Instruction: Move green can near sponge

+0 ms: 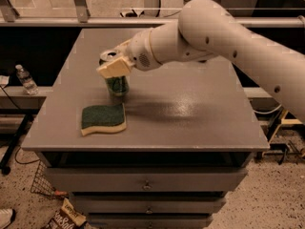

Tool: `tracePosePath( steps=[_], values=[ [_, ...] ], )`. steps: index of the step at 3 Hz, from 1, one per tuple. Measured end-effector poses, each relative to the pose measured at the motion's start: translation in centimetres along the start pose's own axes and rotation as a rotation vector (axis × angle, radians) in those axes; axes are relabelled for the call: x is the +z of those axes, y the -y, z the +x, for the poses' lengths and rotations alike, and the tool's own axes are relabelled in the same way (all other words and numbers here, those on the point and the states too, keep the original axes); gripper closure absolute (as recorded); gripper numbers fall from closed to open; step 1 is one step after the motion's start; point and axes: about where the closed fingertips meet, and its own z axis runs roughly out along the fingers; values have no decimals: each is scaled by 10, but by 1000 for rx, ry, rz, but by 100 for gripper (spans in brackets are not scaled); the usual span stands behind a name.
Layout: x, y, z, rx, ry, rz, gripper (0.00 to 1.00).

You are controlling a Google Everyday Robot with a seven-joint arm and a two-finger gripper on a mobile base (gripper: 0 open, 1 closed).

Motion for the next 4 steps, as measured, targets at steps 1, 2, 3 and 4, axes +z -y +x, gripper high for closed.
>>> tracePosePath(
  steps=[1, 2, 3, 4],
  values=[
    [-4, -8, 5, -4, 20, 20, 100],
    [-9, -14, 8, -8, 43, 43, 100],
    [-11, -20, 13, -3, 65, 60, 100],
    [-12, -25, 18, 6, 85, 66, 100]
  ],
)
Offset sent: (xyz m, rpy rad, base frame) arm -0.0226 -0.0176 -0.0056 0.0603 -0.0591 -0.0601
